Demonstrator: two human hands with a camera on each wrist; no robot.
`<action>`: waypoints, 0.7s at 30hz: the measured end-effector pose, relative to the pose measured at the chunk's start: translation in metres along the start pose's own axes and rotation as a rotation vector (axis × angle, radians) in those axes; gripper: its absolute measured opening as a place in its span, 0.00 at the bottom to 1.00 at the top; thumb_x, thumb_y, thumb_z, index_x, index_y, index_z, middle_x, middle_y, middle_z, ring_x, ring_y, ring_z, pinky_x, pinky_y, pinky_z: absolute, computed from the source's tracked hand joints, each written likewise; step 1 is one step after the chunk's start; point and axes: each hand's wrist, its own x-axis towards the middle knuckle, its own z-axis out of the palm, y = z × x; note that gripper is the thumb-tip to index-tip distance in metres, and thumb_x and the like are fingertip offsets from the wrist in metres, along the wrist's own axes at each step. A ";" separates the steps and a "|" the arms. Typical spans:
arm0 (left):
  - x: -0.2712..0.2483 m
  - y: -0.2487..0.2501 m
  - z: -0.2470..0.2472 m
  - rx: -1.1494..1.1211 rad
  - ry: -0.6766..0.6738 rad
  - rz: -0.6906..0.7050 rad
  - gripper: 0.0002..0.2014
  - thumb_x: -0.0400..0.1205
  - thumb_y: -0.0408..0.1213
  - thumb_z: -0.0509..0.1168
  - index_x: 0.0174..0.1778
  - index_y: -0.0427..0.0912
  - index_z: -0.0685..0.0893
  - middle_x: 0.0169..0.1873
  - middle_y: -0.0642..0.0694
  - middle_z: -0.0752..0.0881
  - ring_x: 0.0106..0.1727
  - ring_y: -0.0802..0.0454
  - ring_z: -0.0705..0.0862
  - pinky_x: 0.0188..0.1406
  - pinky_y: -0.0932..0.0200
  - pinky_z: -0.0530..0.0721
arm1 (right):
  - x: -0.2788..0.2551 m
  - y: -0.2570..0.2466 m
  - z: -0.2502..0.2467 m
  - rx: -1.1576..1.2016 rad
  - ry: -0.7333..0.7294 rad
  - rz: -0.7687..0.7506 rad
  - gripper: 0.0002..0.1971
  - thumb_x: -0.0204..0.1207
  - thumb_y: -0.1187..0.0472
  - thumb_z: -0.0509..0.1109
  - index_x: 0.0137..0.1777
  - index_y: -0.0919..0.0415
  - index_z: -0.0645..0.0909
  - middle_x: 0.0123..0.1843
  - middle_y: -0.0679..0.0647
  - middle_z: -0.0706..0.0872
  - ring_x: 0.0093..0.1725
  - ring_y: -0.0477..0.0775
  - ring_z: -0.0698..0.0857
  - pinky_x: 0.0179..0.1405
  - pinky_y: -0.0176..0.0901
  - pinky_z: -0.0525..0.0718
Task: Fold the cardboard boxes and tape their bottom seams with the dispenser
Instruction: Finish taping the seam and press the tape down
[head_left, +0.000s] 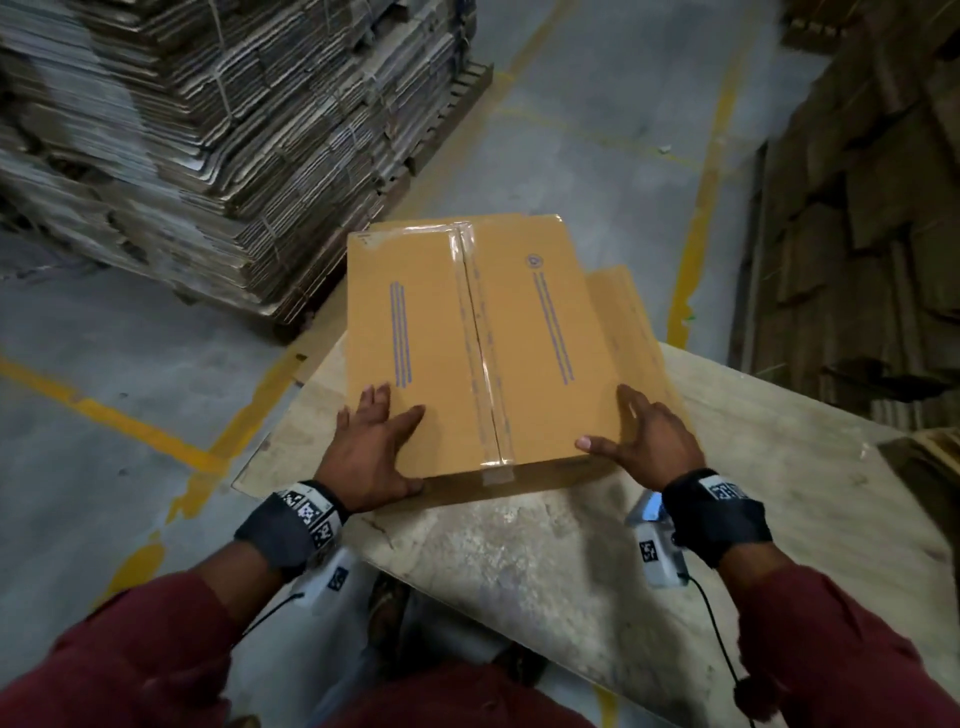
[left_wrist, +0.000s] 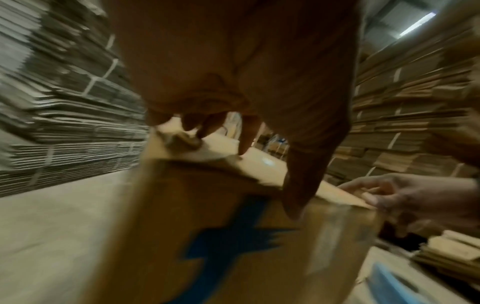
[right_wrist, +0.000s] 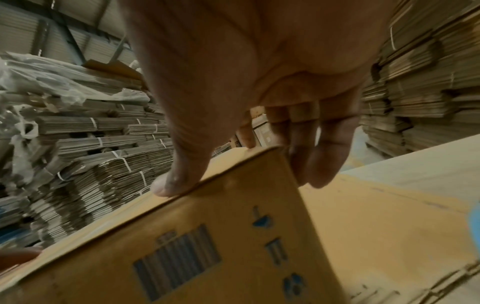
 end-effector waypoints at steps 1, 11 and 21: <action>0.000 0.013 0.001 0.060 0.018 0.003 0.55 0.71 0.67 0.77 0.91 0.56 0.57 0.91 0.39 0.46 0.92 0.36 0.41 0.86 0.27 0.45 | -0.001 0.007 -0.002 0.025 -0.011 -0.032 0.53 0.64 0.23 0.75 0.86 0.44 0.62 0.68 0.61 0.82 0.66 0.65 0.82 0.61 0.57 0.83; -0.001 0.126 0.061 0.139 0.133 0.061 0.50 0.84 0.65 0.60 0.92 0.39 0.46 0.91 0.36 0.42 0.92 0.38 0.42 0.89 0.32 0.46 | -0.005 0.141 0.010 -0.153 -0.208 -0.103 0.28 0.80 0.51 0.62 0.82 0.42 0.72 0.86 0.57 0.69 0.83 0.63 0.71 0.77 0.58 0.75; -0.009 0.136 0.082 0.252 0.050 -0.014 0.56 0.83 0.67 0.59 0.90 0.37 0.34 0.90 0.37 0.35 0.91 0.39 0.36 0.87 0.30 0.39 | -0.027 0.151 0.038 -0.581 -0.249 -0.086 0.19 0.77 0.47 0.72 0.65 0.52 0.82 0.64 0.56 0.75 0.66 0.65 0.78 0.61 0.56 0.80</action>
